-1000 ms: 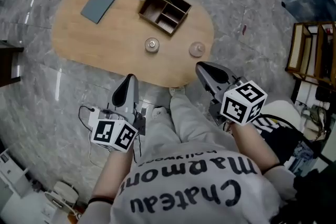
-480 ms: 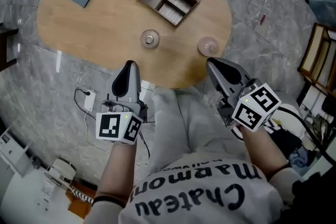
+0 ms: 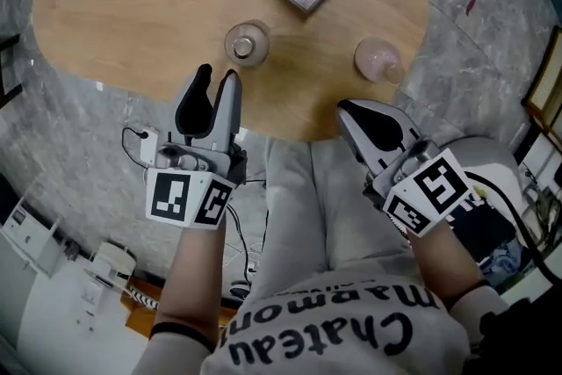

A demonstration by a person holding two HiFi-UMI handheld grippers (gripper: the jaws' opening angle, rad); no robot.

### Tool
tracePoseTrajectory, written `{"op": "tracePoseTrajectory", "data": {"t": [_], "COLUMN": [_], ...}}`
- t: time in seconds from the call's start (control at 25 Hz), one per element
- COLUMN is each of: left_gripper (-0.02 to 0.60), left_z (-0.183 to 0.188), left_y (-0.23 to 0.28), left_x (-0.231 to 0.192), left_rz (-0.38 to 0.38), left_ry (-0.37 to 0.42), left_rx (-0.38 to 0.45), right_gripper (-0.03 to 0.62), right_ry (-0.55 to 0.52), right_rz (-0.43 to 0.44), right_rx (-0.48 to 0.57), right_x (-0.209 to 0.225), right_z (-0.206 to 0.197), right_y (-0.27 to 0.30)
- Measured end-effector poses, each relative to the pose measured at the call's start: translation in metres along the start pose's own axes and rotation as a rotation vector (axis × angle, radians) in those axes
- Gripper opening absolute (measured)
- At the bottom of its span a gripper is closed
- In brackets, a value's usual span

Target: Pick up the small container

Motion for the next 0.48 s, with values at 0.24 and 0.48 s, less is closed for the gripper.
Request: {"op": "tracePoseTrajectory", "data": {"t": [0.24, 0.48], "left_gripper": [0.306, 0.360], "left_z": [-0.022, -0.033], "left_y": [0.030, 0.067], "left_x": [-0.010, -0.009], "left_rz": [-0.041, -0.081], "left_ry": [0.133, 0.361], "left_rx": [-0.031, -0.086], "right_gripper": [0.014, 0.014], "right_ry": [0.046, 0.059], "right_rz": [-0.009, -0.048], "right_rx": [0.024, 0.045], "right_x": [0.011, 0.023], "right_z": [-0.021, -0.039], "right_y": [0.016, 0.024]}}
Point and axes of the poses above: the fingertips, and each gripper's own axes: y forward along the fingers, x to its right, z out of its top, the point moved 7 cm from there along -y, backward along the fingers, and after that the axes turned 4 degrees about -x, right-handed, at the moved point
